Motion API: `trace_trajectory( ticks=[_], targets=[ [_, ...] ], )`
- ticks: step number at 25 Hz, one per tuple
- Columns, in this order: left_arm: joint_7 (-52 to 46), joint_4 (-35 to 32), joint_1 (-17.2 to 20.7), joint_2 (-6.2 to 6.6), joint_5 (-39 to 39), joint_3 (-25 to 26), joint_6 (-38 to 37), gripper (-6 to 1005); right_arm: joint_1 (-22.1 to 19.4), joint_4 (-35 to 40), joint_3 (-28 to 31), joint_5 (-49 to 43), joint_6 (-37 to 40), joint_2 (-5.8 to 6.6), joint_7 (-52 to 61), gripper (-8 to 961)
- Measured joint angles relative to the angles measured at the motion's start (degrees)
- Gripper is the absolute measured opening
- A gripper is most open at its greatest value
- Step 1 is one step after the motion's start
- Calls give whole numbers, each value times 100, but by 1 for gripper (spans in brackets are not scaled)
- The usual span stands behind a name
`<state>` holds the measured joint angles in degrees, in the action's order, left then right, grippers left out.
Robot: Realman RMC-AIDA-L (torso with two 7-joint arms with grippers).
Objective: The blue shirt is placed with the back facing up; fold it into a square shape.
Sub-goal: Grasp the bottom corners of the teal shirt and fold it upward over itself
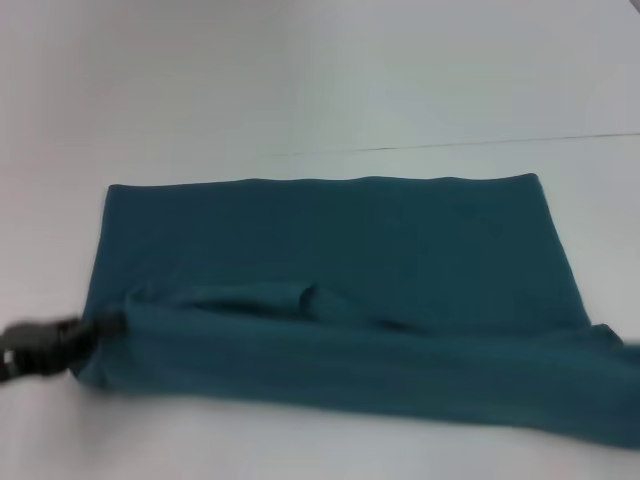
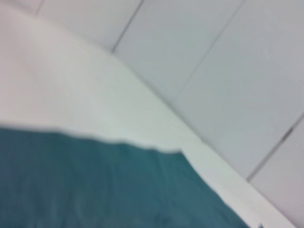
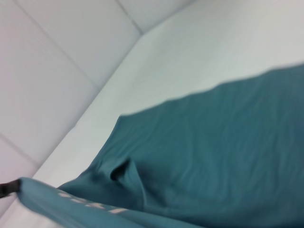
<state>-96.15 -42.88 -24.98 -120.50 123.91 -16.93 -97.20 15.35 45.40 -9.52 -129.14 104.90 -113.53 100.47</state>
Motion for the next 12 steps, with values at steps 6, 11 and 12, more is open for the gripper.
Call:
trace_trajectory(
  ticks=[6,11,12],
  targets=[
    [-25,59,-681,-36,-298,-28,840,17,740,-139,-17,-18,-830,139,218,100],
    [31,359,-1221,-87,-419,-60,1896,17,1253,-353,-27,13,-1778,147,158,104],
    [74,416,-1309,-113,-457,-74,2126,17,1356,-419,-36,23,-1960,149,128,104]
  ],
)
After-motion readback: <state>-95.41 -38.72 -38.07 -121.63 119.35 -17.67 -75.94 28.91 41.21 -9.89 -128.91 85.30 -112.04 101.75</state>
